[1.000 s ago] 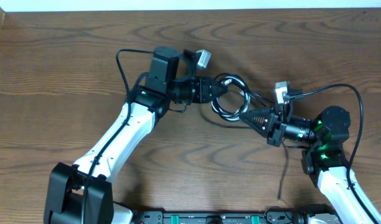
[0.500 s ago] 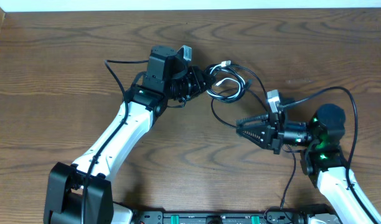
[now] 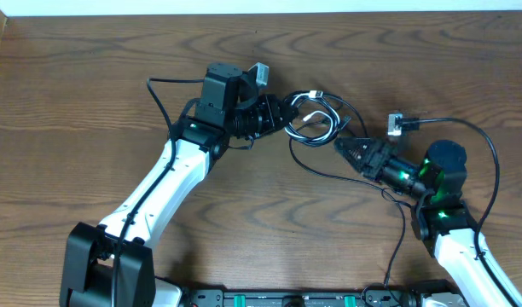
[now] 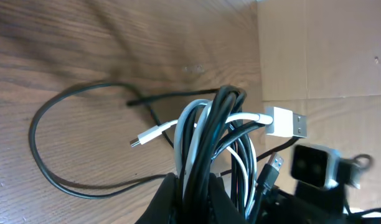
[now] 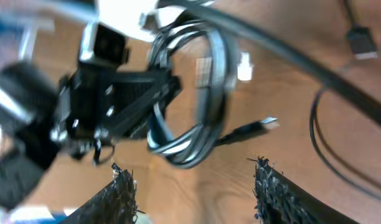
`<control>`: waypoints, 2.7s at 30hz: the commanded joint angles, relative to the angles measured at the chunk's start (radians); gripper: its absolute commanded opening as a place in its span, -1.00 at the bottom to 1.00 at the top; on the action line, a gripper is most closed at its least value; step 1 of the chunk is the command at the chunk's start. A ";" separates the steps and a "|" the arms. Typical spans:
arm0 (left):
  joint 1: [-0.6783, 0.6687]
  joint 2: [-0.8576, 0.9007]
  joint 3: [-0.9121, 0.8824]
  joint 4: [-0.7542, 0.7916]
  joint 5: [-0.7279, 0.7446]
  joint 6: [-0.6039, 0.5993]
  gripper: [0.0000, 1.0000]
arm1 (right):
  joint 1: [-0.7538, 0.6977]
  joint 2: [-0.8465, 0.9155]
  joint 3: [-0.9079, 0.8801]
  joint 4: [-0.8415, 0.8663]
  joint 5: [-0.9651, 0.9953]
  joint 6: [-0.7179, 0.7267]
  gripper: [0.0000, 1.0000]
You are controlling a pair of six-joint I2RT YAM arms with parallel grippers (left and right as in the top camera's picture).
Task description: Untangle cables
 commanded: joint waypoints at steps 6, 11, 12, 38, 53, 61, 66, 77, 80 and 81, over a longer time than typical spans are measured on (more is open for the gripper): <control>0.000 -0.007 0.026 0.007 0.031 0.024 -0.85 | 0.051 -0.004 0.006 -0.037 0.093 0.293 0.04; -0.029 -0.007 0.026 0.006 0.037 0.024 -0.85 | 0.097 -0.004 0.006 -0.042 0.189 0.295 -0.03; -0.034 -0.007 0.026 0.007 0.050 0.024 -0.85 | 0.101 -0.004 0.006 -0.046 0.210 0.294 -0.15; -0.072 -0.007 0.026 -0.063 0.076 0.050 -0.85 | 0.100 0.060 0.006 0.409 -0.106 -0.102 -0.98; -0.001 -0.007 0.026 -0.030 -0.030 -0.172 -0.66 | 0.064 0.060 0.006 0.111 -0.386 -0.613 -0.98; 0.172 -0.007 0.026 -0.036 0.301 -0.018 -0.66 | 0.008 0.060 0.006 -0.211 0.027 -0.665 -0.98; 0.166 -0.007 0.026 -0.037 0.382 0.113 -0.66 | 0.008 0.060 0.007 -0.230 0.104 -0.621 -0.98; 0.098 -0.007 0.026 -0.089 0.363 0.204 -0.07 | 0.008 0.059 0.007 0.072 -0.159 -0.552 -0.98; 0.091 -0.007 0.026 -0.212 0.286 0.233 -0.06 | 0.008 0.059 0.007 0.091 -0.156 -0.517 -0.97; 0.090 -0.007 0.026 -0.247 0.252 0.233 -0.06 | 0.008 0.059 0.007 0.090 -0.156 -0.517 -0.98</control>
